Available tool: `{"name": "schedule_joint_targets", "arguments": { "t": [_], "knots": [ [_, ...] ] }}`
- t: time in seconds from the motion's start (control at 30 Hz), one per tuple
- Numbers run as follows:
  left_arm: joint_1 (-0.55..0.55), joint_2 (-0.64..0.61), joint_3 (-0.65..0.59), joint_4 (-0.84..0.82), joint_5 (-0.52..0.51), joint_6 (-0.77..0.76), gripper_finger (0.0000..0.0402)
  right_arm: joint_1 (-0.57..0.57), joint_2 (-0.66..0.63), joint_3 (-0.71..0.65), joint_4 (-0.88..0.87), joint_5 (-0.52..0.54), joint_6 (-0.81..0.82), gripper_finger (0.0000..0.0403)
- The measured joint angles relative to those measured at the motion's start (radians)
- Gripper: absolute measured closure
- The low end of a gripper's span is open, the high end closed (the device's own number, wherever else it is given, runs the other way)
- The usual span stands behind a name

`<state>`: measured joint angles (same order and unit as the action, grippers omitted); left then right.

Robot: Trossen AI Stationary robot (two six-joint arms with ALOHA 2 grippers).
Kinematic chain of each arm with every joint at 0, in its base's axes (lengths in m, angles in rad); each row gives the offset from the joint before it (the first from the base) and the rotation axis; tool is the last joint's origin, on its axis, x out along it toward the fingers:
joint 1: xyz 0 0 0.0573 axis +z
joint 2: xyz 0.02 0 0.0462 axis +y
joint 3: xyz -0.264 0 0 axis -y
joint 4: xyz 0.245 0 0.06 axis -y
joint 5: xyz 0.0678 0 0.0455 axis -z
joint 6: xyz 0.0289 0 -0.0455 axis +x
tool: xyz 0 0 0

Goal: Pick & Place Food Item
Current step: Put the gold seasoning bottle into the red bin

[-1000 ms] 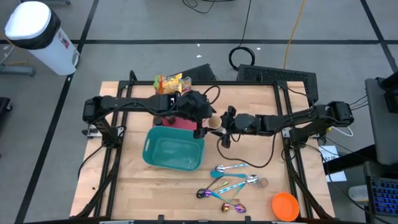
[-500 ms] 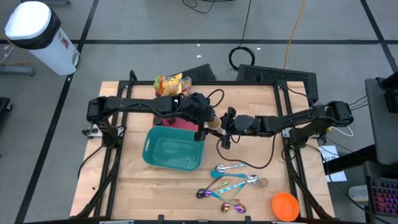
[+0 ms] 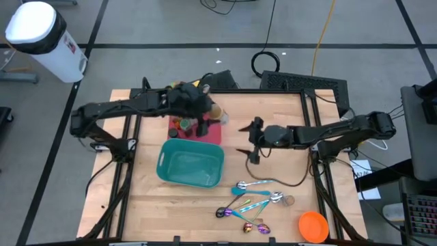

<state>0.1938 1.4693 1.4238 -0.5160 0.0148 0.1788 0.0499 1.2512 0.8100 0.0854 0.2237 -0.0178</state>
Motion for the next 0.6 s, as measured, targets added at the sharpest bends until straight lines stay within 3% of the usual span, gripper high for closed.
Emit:
{"name": "schedule_joint_targets", "arguments": {
  "t": [0.3,0.6],
  "knots": [
    [0.126,-0.092,-0.365,0.186,-0.012,-0.138,0.0123,-0.002,-0.075,-0.049,-0.013,0.008,-0.002,0.0026],
    [0.188,-0.082,-0.591,0.415,0.004,-0.231,0.0123,-0.003,-0.076,-0.087,0.061,0.008,-0.025,0.0026]
  ]
}}
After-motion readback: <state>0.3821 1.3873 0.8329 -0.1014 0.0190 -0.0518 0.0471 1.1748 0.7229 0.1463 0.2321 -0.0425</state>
